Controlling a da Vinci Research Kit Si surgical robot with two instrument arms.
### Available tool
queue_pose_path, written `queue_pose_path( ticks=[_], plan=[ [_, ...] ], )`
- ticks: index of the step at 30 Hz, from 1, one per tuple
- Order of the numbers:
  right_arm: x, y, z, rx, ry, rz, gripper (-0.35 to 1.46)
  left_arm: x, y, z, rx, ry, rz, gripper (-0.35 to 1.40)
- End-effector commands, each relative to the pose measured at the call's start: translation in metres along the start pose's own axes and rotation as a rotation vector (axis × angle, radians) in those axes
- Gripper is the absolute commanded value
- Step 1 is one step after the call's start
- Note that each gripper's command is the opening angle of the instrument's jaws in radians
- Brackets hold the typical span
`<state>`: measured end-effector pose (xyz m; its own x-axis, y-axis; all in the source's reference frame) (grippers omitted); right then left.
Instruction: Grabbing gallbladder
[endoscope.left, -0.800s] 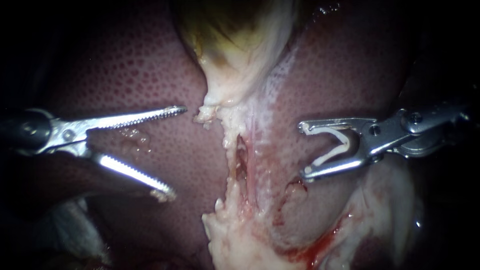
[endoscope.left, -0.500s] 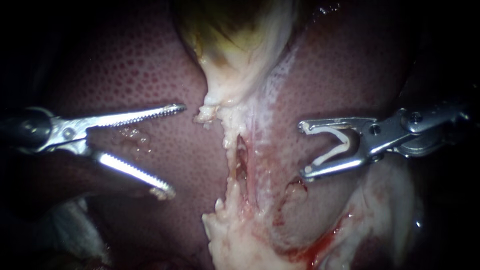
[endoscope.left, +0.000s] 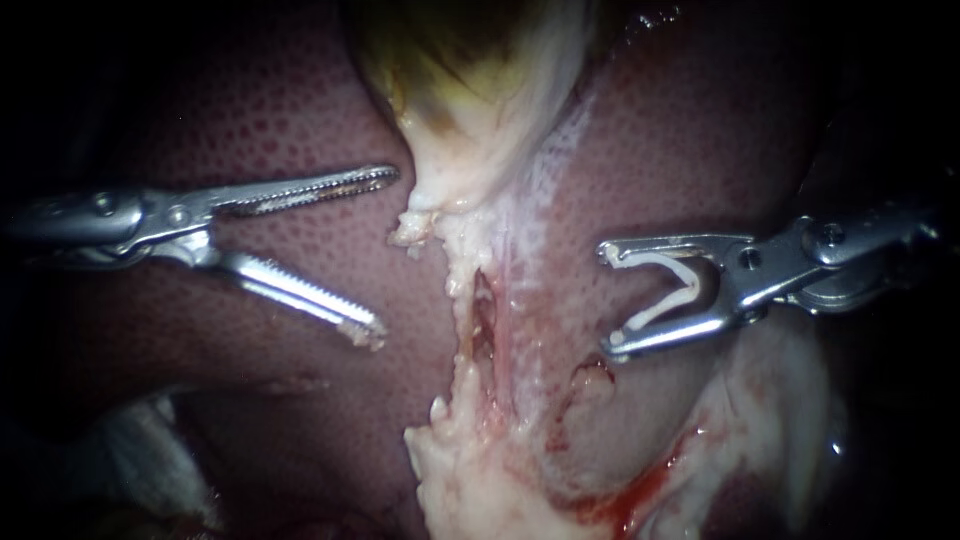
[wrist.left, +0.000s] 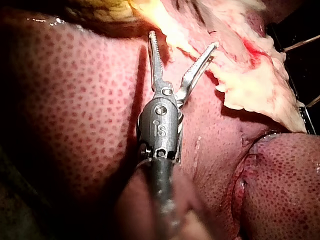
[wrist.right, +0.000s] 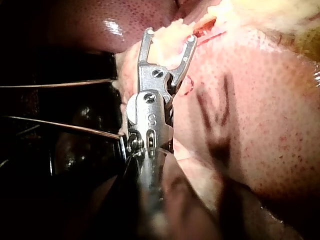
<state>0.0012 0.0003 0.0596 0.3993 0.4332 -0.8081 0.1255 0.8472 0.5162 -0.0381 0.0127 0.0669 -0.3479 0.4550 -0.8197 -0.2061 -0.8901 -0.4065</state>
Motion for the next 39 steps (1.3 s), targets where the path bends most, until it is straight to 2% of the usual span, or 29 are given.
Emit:
queue_pose_path(
  ticks=[1,4,13,18,22,27,31,39],
  plan=[
    [0.0,0.0,0.0,0.0,0.0,0.0,0.6,-0.0001,-0.0003,0.0003,0.004,-0.002,-0.005,0.79],
    [0.0,0.0,0.0,0.0,0.0,0.0,0.6,-0.0003,-0.0011,0.001,0.004,-0.001,-0.016,0.71],
    [0.0,0.0,0.0,0.0,0.0,0.0,0.6,-0.0018,-0.0033,0.0013,-0.003,0.005,-0.075,0.21],
    [0.0,0.0,0.0,0.0,0.0,0.0,0.6,-0.0027,-0.0036,0.0015,-0.001,0.004,-0.07,-0.18],
    [0.0,0.0,0.0,0.0,0.0,0.0,0.6,-0.0034,-0.0037,0.0012,-0.002,0.0,-0.09,-0.35],
    [0.0,0.0,0.0,0.0,0.0,0.0,0.6,-0.0037,-0.0036,0.0004,-0.011,-0.031,-0.114,-0.35],
    [0.0,0.0,0.0,0.0,0.0,0.0,0.6,-0.0036,-0.0034,-0.0003,-0.015,-0.042,-0.127,-0.35],
    [0.0,0.0,0.0,0.0,0.0,0.0,0.6,-0.0019,-0.0027,-0.0034,-0.027,-0.041,-0.136,-0.35]
  ],
)
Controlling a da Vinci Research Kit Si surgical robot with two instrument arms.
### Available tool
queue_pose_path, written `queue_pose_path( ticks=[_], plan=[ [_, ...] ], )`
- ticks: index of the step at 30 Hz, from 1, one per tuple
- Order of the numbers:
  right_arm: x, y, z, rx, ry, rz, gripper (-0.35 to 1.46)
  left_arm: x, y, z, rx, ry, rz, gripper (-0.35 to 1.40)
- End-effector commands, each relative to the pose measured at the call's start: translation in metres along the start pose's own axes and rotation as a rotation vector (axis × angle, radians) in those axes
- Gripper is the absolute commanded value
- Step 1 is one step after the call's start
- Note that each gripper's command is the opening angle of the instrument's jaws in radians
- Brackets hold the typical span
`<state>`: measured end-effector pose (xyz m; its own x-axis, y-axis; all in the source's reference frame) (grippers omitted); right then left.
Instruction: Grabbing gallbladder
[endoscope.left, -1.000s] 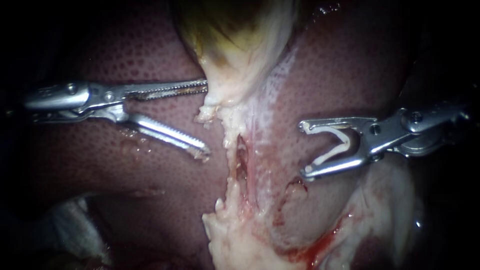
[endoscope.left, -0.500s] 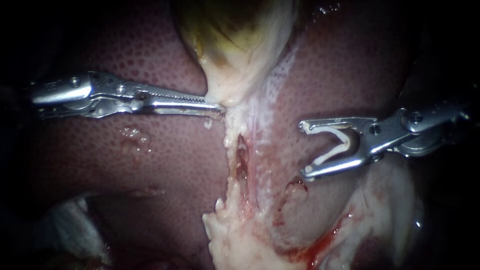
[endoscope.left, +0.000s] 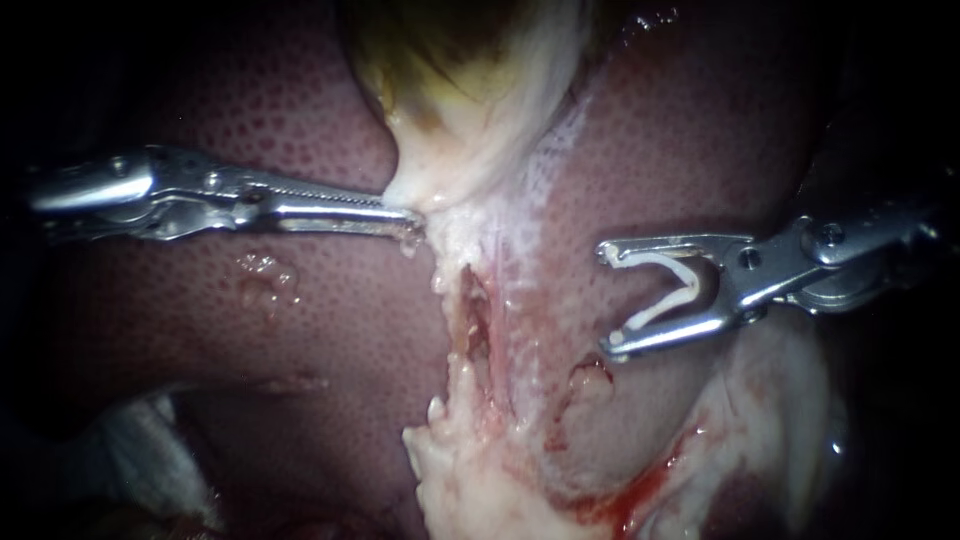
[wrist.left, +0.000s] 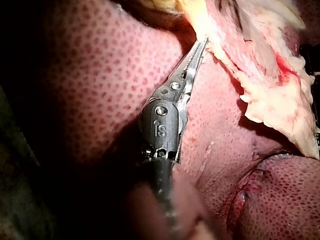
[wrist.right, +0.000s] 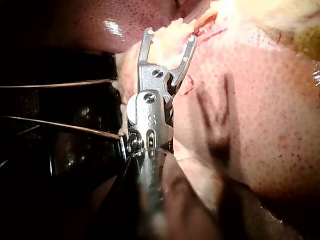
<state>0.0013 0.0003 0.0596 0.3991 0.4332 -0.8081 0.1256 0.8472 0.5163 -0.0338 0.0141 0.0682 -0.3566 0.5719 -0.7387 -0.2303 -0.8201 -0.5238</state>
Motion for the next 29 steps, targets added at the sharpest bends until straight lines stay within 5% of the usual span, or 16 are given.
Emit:
queue_pose_path(
  ticks=[1,10,29],
  plan=[
    [0.0,0.0,0.0,0.0,0.0,0.0,0.6,0.0004,-0.0001,-0.0005,0.002,0.001,-0.001,-0.35],
    [-0.0001,0.0001,0.0,0.0,0.0,0.0,0.59,0.0036,0.0001,-0.0043,0.018,0.024,-0.028,-0.35],
    [-0.0001,0.0001,0.0,0.0,0.0,0.0,0.59,0.0042,0.0008,-0.0046,0.024,0.032,-0.019,-0.35]
  ],
)
